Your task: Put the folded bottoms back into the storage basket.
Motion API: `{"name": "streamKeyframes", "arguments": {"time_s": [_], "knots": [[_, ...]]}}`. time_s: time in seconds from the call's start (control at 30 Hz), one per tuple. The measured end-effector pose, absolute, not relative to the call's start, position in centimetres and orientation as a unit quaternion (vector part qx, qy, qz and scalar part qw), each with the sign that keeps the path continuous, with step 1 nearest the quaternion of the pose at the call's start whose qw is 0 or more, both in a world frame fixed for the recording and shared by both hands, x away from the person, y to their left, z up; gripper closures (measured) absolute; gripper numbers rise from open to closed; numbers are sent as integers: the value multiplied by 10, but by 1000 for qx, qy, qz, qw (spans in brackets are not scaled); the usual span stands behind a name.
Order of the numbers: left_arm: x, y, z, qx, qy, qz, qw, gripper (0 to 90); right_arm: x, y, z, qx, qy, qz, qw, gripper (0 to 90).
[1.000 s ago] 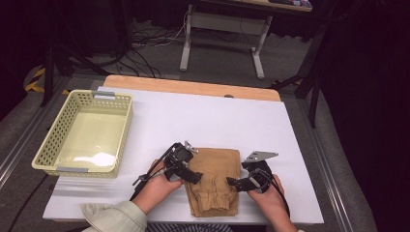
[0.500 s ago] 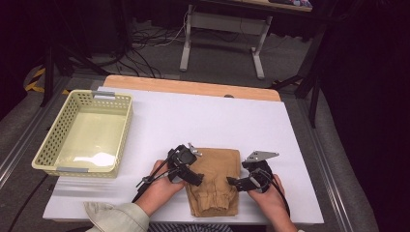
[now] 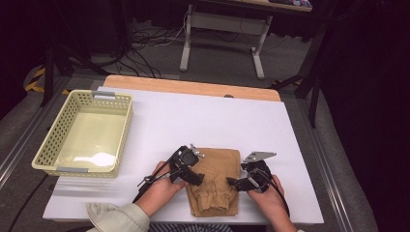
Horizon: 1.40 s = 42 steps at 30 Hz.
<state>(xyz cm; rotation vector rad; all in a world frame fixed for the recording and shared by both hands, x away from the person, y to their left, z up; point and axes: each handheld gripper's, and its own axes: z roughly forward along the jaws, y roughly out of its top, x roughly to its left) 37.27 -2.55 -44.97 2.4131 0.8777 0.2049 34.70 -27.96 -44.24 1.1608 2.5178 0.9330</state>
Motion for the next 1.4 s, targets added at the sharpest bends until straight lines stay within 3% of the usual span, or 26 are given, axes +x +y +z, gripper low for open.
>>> {"name": "streamKeyframes", "arguments": {"time_s": [0.27,0.33,0.5,0.67,0.8,0.97,1.4], "knots": [[372,-23,-449,898,328,77,284,313,346,-276,-446,394,863,296,111,253],[371,-23,-448,897,331,77,284,344,344,-274,-445,392,864,296,110,335],[370,-23,-446,895,333,78,285,473,342,-273,-445,396,862,299,107,428],[366,-25,-445,895,333,71,288,610,339,-270,-443,399,861,301,95,635],[364,-26,-445,895,330,59,294,788,340,-270,-443,401,858,311,74,738],[365,-25,-444,895,330,53,295,823,339,-272,-444,400,855,323,67,814],[365,-9,-418,879,334,58,335,830,333,-273,-419,393,839,365,95,827]]}}
